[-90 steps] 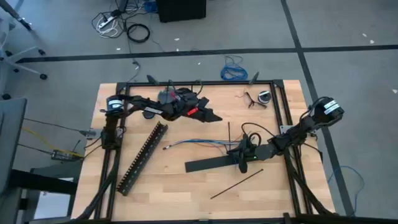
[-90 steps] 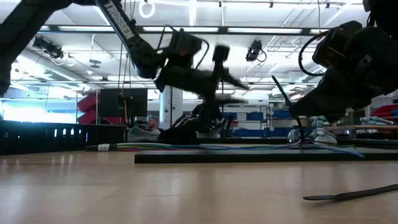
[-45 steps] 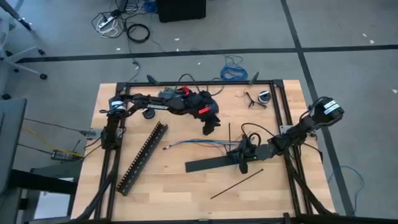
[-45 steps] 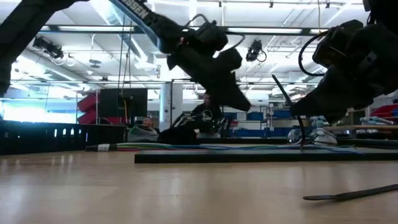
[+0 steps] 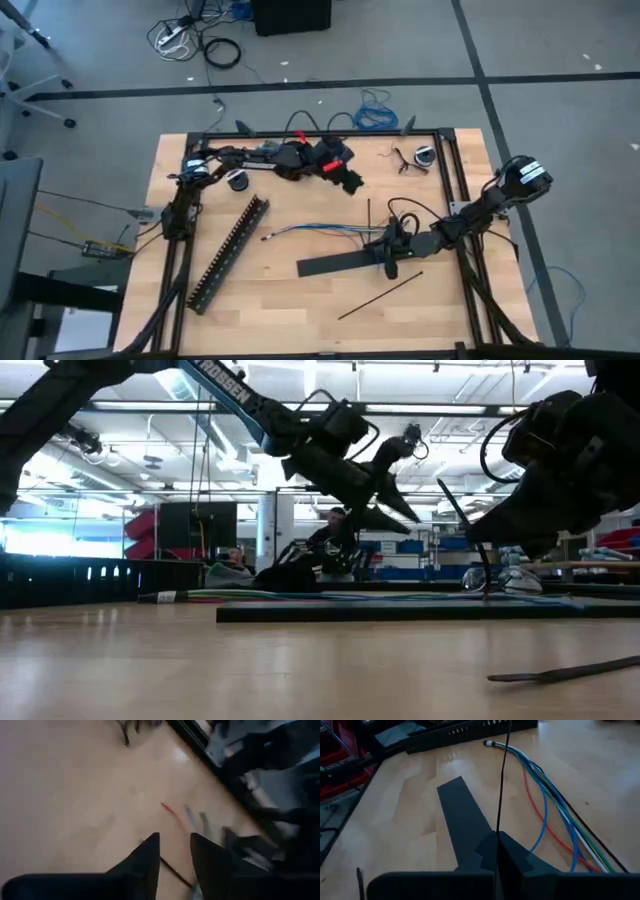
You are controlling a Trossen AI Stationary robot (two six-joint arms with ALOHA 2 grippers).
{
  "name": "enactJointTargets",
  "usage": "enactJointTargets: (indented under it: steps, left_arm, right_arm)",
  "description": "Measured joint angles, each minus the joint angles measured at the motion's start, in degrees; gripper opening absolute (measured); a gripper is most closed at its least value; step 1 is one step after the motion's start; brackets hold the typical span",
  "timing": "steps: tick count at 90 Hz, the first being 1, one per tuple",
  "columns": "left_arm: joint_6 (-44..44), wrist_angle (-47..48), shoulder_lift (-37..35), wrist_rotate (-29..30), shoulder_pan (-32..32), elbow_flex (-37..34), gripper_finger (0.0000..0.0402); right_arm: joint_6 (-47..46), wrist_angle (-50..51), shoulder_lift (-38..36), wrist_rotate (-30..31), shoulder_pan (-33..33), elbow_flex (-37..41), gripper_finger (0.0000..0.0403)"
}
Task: Ziptie cables
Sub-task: Wrap the black zip tie on the cable wires
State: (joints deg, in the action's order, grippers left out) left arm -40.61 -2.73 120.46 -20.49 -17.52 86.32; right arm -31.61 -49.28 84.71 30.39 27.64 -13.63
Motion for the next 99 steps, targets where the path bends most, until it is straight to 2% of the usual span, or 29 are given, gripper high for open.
enactJointTargets:
  steps: [6, 21, 35, 47, 54, 71, 80, 99]
  left_arm:
    - [-0.36, 1.39, 0.00, 0.02, 0.11, -0.08, 0.0089]
    - [1.56, 3.61, 0.00, 4.79, 0.85, -0.08, 0.0073]
    - [3.59, 3.49, 0.00, 5.61, 2.85, -0.10, 0.0059]
    - [6.30, 3.54, 0.00, 6.36, 2.95, -0.10, 0.0056]
    - [6.10, 3.48, 0.00, 4.80, 2.97, -0.10, 0.0056]
    - [5.46, 3.76, 0.00, 2.42, 2.62, -0.10, 0.0056]
    - [2.17, 4.69, 0.00, 2.22, 2.55, -0.10, 0.0056]
    - [-1.39, 3.26, -0.02, 9.28, 3.17, -0.13, 0.0056]
  right_arm:
    - [0.38, -0.08, 0.00, 0.01, -0.01, 0.00, 0.0000]
    - [1.64, -0.12, 0.02, 1.53, -0.23, -0.02, 0.0000]
    - [3.09, -0.07, 0.02, 1.90, -0.63, -0.02, 0.0000]
    - [4.23, 0.68, 0.02, -2.20, -2.50, -0.02, 0.0000]
    - [3.30, 0.98, 0.02, -4.15, -3.38, -0.02, 0.0000]
    - [-0.86, 0.91, 0.04, -6.02, -3.78, -0.02, 0.0000]
    - [-2.99, 0.54, 0.04, -6.66, -3.79, -0.02, 0.0000]
    - [-7.41, 0.58, 0.04, -10.63, -5.16, -0.02, 0.0000]
